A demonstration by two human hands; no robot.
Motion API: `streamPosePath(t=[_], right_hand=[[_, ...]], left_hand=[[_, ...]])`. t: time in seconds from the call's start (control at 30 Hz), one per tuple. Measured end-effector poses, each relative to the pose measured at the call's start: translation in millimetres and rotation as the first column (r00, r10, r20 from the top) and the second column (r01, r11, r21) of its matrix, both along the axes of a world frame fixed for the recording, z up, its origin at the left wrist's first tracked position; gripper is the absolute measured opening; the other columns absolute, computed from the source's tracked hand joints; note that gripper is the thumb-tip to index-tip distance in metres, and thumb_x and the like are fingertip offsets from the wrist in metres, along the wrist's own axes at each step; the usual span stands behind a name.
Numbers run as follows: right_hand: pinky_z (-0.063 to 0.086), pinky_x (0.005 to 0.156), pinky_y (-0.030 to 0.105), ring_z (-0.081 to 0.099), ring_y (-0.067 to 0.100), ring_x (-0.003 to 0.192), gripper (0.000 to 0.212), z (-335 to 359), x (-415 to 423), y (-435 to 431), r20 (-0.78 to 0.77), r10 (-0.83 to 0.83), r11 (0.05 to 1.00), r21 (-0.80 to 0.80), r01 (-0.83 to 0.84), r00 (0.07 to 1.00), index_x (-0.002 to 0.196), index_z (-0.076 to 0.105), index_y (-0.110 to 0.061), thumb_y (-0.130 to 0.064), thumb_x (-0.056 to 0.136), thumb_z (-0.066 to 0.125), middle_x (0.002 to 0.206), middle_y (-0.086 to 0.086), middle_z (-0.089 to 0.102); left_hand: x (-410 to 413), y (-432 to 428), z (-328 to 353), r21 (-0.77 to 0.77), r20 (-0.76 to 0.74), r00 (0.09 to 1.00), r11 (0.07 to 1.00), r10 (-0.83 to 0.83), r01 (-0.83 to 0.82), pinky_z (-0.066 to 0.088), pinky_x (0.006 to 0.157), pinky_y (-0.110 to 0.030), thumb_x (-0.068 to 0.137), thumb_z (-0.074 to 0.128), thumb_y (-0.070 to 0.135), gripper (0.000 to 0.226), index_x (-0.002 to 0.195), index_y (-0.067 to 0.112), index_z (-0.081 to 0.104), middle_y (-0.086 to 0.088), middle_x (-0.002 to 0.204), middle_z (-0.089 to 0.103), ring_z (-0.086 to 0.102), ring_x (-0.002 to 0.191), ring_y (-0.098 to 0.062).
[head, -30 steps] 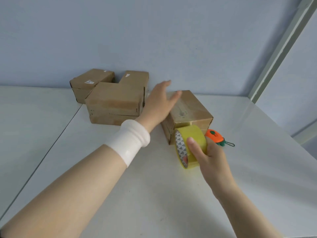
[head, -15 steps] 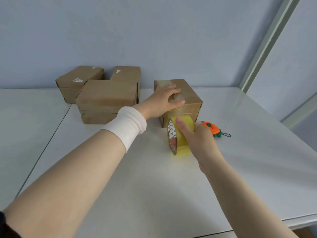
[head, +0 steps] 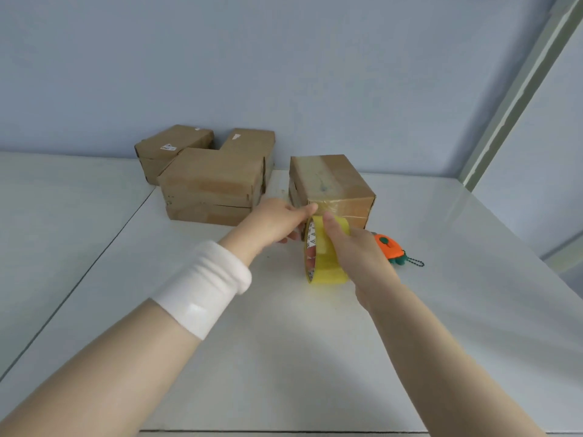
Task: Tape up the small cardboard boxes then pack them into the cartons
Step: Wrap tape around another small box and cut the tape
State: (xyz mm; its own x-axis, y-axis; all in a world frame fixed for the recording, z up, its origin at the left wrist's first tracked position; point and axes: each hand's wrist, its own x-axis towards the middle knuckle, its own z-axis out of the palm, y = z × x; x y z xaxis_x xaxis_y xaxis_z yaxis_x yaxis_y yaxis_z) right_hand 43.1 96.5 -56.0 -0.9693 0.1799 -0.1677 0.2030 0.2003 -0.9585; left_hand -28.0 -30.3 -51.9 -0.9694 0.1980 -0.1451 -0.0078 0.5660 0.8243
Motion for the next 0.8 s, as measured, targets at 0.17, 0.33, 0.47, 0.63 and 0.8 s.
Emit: streamPosePath(t=[0.17, 0.33, 0.47, 0.63, 0.8], right_hand=[[0.043, 0.084, 0.033, 0.059, 0.024, 0.099, 0.04, -10.6, -10.9, 62.4, -0.09, -0.038, 0.933, 0.352, 0.068, 0.995, 0.105, 0.062, -0.013, -0.047, 0.094, 0.044, 0.103, 0.003, 0.067], [0.024, 0.098, 0.033, 0.029, 0.034, 0.123, 0.053, -32.4, -27.5, 118.5, 0.063, -0.067, 0.55, 0.835, -0.016, 0.996, 0.129, 0.053, -0.011, -0.05, 0.094, 0.041, 0.13, 0.016, 0.044], [0.035, 0.089, 0.034, 0.036, 0.029, 0.116, 0.036, -38.8, -38.5, 123.8, -0.011, -0.017, 0.721, 0.692, 0.02, 1.0, 0.115, 0.06, -0.013, -0.039, 0.091, 0.055, 0.105, 0.004, 0.052], [0.049, 0.067, 0.026, 0.063, 0.006, 0.07, 0.013, -23.4, -27.4, 123.9, -0.297, -0.041, 0.945, 0.298, 0.134, 0.954, 0.091, 0.051, -0.028, -0.022, 0.088, 0.062, 0.094, -0.003, 0.064], [0.039, 0.062, 0.007, 0.058, 0.001, 0.074, 0.016, 17.1, -43.8, 90.5, -0.531, 0.228, 0.894, 0.445, 0.04, 0.816, 0.095, 0.051, -0.037, -0.021, 0.091, 0.055, 0.084, -0.021, 0.056]], left_hand=[[5.7, 10.6, 2.8, 0.188, 0.119, 0.988, 0.975, 0.098, -0.119, 0.053, 0.079, -0.029, 0.087, 0.059, 0.04, 0.025, 0.081, 0.018, 0.068, 0.009, 0.067, 0.068, 0.064, 0.06, -0.004], [4.8, 14.0, 3.4, 0.258, 0.203, 0.962, 0.938, 0.18, -0.23, 0.052, 0.084, -0.031, 0.083, 0.063, 0.026, 0.011, 0.078, 0.017, 0.067, 0.006, 0.065, 0.068, 0.064, 0.069, -0.009], [3.9, 16.7, -1.3, 0.307, 0.248, 0.948, 0.912, 0.199, -0.272, 0.05, 0.074, -0.026, 0.081, 0.063, 0.022, 0.01, 0.074, 0.016, 0.066, 0.002, 0.07, 0.068, 0.063, 0.069, -0.012], [0.3, 16.9, -3.8, 0.308, 0.241, 0.956, 0.921, 0.166, -0.238, 0.043, 0.072, -0.024, 0.079, 0.066, 0.025, 0.007, 0.077, 0.019, 0.069, 0.007, 0.065, 0.067, 0.062, 0.062, -0.005], [-8.9, 10.1, -6.4, 0.372, 0.263, 0.959, 0.906, 0.103, -0.199, 0.048, 0.087, -0.031, 0.079, 0.068, 0.024, 0.022, 0.098, 0.013, 0.073, 0.004, 0.077, 0.071, 0.064, 0.077, -0.009]])
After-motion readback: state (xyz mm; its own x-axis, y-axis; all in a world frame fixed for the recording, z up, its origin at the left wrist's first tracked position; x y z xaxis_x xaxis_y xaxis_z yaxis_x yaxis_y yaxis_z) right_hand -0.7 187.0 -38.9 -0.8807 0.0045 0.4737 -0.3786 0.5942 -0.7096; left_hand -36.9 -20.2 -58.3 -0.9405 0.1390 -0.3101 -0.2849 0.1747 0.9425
